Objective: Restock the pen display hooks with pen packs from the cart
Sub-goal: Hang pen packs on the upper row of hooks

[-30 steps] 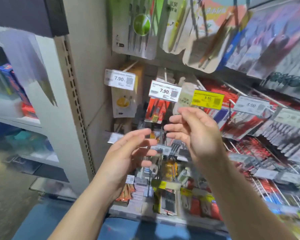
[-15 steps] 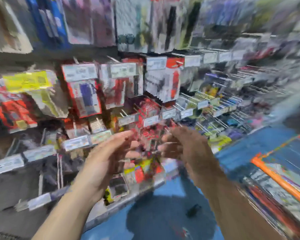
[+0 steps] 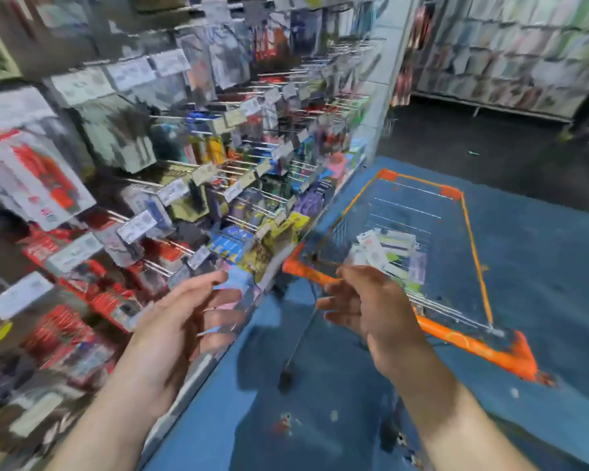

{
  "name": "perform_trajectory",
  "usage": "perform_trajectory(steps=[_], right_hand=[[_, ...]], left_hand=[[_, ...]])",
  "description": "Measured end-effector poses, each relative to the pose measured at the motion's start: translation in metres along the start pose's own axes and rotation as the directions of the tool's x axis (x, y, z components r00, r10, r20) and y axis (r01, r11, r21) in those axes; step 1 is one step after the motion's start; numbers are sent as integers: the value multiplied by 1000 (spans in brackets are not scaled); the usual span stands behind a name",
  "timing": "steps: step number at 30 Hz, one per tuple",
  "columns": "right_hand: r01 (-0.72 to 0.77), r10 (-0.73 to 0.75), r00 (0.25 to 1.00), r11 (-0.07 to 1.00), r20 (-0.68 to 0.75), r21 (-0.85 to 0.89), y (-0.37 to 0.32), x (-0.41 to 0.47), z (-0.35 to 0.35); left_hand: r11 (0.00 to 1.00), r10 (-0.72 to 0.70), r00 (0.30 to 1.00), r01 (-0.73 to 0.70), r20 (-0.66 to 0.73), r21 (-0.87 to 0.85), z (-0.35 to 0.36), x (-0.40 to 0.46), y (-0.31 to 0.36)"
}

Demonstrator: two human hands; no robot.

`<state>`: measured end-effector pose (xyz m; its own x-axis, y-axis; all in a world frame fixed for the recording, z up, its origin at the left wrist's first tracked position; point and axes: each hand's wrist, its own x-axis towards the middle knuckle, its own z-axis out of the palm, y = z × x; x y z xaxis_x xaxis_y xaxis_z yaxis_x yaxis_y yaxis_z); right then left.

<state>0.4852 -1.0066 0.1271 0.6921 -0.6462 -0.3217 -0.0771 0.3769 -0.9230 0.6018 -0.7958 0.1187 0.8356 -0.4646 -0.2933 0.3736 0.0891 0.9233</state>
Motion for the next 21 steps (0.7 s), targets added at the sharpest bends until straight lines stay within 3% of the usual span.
perform_trajectory(steps=[12,21], right_hand=[[-31,34,946,999,-322,15,-19,88,-80],[-41,64,858,998,-510,56,-37,162,-99]], left_hand=[[992,-121,947,121,297,19,110,140,-8],[978,-195,892,208,409,13,167,244,3]])
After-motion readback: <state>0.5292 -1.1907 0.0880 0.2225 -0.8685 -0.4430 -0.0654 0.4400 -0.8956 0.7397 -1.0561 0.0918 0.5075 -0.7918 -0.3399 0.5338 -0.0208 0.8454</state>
